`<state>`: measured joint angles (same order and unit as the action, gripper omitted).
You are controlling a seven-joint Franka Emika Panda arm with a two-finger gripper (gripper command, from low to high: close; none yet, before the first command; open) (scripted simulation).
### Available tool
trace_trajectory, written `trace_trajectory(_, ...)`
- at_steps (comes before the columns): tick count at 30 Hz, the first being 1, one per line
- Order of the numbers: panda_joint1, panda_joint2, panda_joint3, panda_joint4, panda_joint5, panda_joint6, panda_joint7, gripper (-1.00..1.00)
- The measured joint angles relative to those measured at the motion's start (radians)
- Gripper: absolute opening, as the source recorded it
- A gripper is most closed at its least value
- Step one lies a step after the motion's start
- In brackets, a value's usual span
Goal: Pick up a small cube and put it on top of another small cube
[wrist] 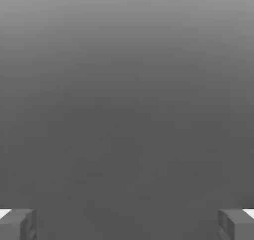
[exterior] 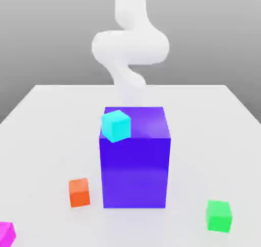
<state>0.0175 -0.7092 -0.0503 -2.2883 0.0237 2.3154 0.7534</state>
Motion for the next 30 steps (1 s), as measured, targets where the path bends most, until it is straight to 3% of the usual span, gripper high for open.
trace_trajectory(15,0.038,0.549,-0.26,0.071,0.216,0.091,-0.333,0.0)
trace_trajectory(23,-0.046,0.836,-0.296,0.107,0.319,0.142,-0.502,0.0)
trace_trajectory(30,-0.122,1.064,-0.317,0.134,0.329,0.204,-0.596,0.0)
